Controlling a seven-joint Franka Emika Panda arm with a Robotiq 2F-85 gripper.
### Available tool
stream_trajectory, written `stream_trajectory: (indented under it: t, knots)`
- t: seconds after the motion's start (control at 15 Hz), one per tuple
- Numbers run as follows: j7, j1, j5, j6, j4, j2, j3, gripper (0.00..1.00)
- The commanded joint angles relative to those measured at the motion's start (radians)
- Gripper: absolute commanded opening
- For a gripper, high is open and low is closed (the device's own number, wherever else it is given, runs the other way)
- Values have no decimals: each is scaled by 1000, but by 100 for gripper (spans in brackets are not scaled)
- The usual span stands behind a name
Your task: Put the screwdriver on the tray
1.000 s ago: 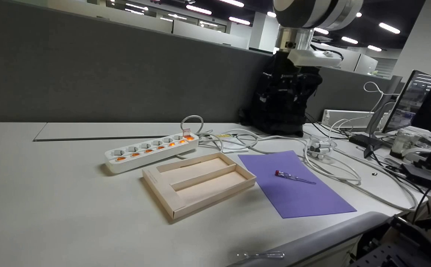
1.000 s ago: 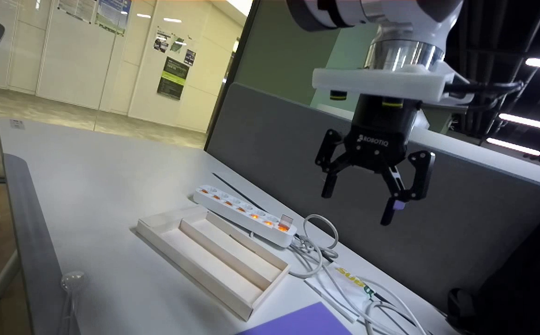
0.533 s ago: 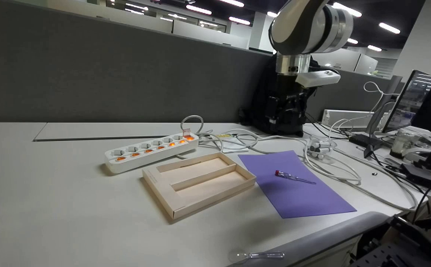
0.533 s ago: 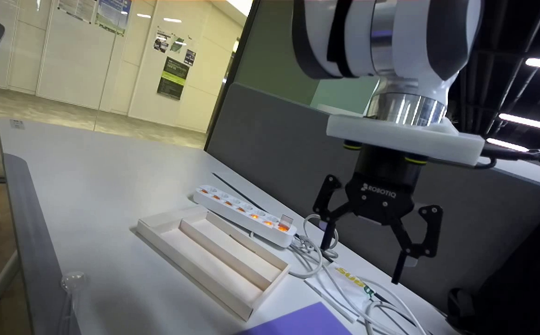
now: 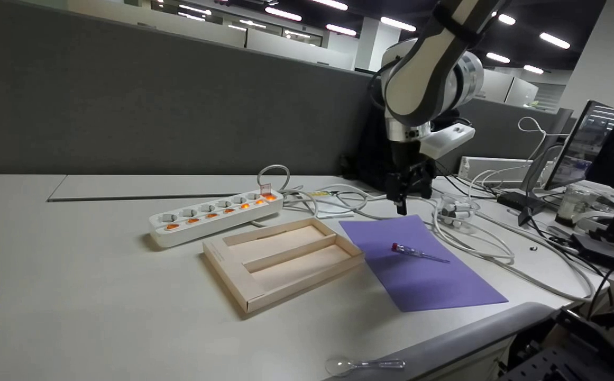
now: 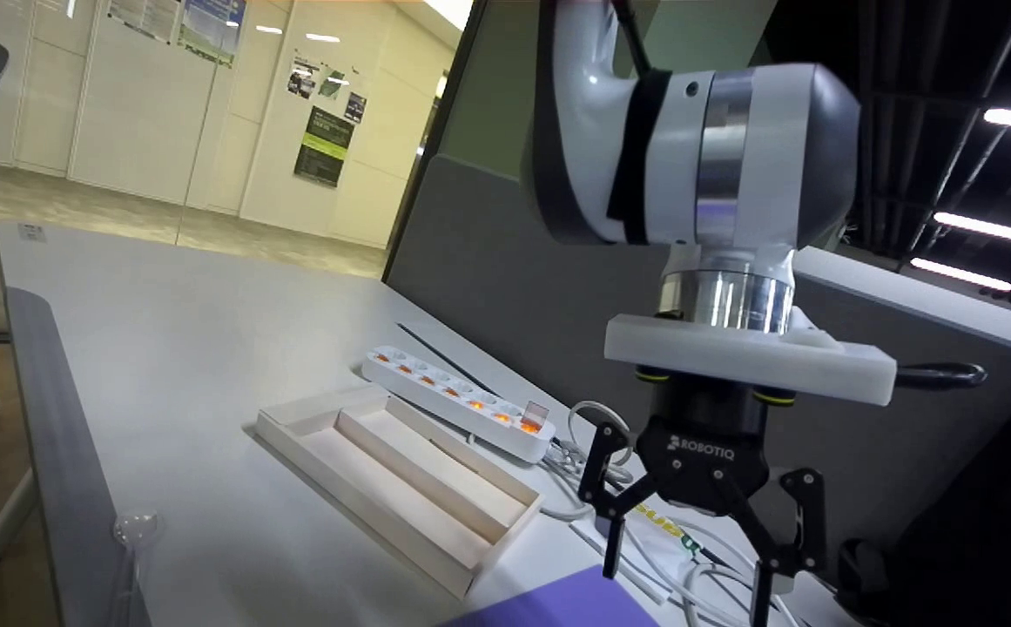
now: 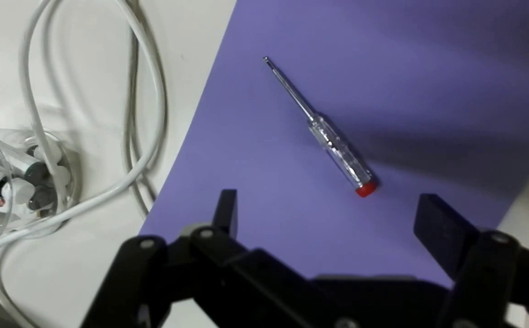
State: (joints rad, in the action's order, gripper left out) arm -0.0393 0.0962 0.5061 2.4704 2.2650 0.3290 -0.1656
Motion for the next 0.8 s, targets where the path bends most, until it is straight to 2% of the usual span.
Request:
stream_trajectory:
  t: [0.0, 0.47, 0.6, 0.73]
  knots:
    - [-26, -17, 31, 19, -16, 52, -6, 100]
    - [-44, -22, 2, 29, -1, 63, -5, 100]
    - [-47, -38, 44, 44, 5, 67, -9, 100]
    - [-87, -24, 42, 88, 11, 85, -1, 100]
